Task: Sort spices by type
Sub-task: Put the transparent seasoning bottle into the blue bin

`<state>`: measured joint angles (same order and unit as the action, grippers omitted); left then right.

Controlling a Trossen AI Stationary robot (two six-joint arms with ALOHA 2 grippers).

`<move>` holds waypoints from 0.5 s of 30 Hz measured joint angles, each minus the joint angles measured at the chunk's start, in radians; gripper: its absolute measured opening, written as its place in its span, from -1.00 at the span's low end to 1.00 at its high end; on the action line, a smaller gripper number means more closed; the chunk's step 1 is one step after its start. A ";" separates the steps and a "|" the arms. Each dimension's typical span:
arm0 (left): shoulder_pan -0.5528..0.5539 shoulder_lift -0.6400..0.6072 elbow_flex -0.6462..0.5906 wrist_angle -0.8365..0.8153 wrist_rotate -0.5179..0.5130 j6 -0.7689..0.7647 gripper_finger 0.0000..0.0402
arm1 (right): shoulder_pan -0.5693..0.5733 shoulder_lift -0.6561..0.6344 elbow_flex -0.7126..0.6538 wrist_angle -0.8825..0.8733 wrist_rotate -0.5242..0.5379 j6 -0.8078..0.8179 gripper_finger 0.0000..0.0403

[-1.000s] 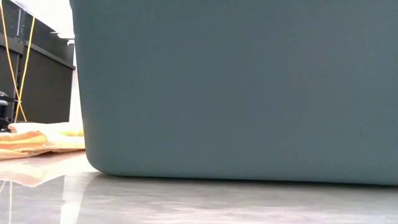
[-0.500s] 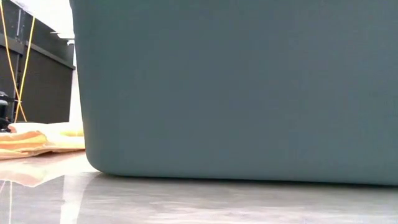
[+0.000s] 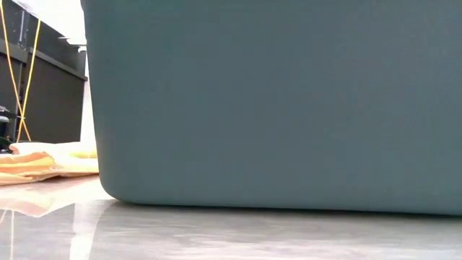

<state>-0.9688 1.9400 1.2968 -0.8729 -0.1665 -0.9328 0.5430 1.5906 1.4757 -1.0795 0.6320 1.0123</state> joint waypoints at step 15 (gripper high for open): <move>0.002 0.000 0.000 0.016 0.000 0.016 0.08 | 0.000 0.000 0.000 0.000 0.005 0.000 0.56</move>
<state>-0.9671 1.9396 1.2968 -0.8571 -0.1665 -0.9170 0.5430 1.5906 1.4757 -1.0798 0.6365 1.0120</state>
